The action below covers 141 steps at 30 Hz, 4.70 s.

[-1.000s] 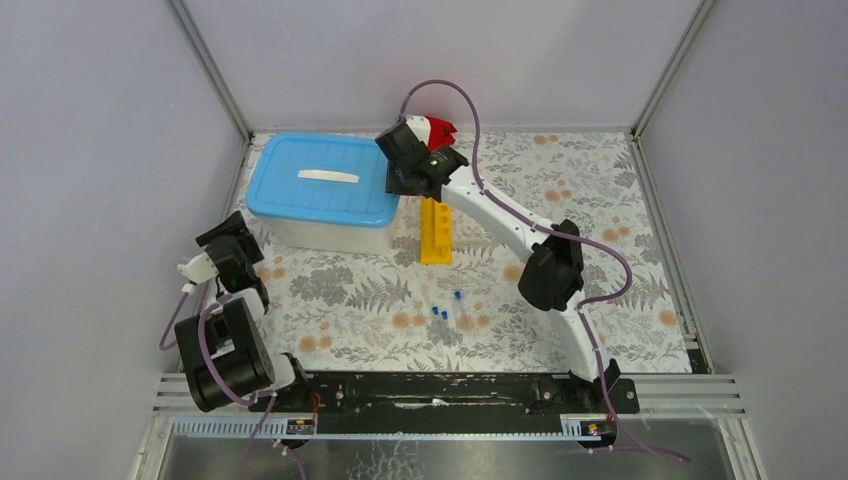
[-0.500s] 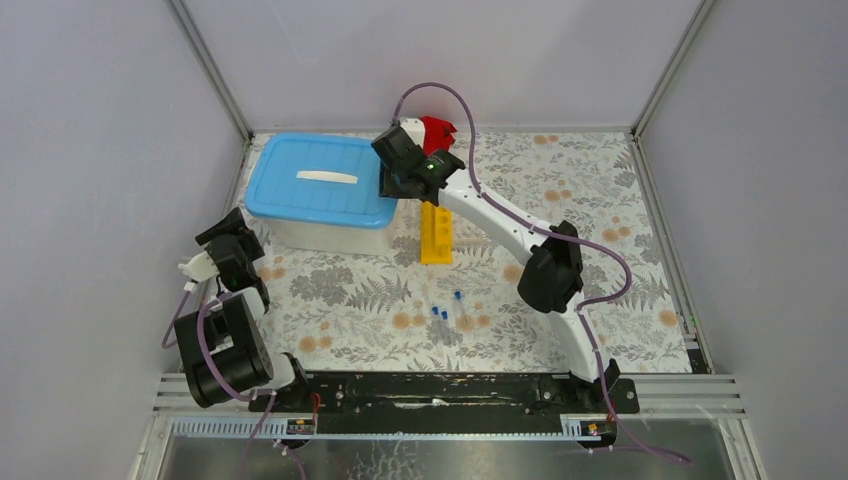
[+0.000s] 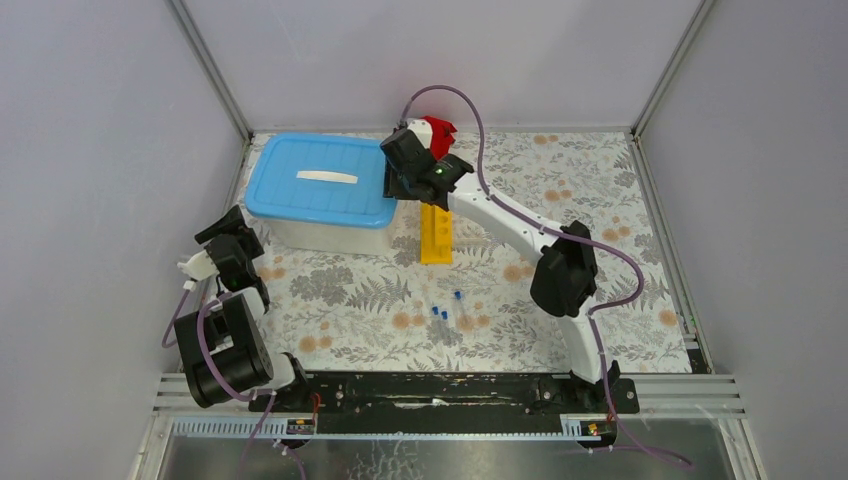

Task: Organize the chemistry lab equipment
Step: Close the lid of the storage box.

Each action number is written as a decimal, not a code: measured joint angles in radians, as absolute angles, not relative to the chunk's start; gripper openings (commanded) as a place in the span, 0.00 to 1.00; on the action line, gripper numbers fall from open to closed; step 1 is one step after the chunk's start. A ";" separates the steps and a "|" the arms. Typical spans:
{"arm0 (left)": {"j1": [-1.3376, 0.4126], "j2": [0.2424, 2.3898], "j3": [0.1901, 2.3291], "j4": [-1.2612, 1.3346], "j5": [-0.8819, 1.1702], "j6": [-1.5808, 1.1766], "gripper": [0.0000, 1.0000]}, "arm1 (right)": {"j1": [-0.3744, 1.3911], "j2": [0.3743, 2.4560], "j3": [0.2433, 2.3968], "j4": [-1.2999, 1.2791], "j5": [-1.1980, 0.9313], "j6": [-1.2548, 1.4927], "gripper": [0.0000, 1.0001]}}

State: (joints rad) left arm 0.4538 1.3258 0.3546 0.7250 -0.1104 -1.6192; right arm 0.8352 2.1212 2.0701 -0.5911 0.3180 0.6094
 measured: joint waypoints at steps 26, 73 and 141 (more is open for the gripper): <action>0.454 1.328 0.355 0.767 -0.096 -1.613 0.78 | 0.785 2.175 2.172 -0.582 0.266 0.589 0.29; 0.453 1.404 0.355 0.842 -0.085 -1.613 0.78 | 0.713 2.341 2.392 -0.568 0.155 0.546 0.27; 0.451 1.280 0.370 0.822 -0.167 -1.444 0.81 | 0.717 2.341 2.409 -0.554 0.123 0.461 0.56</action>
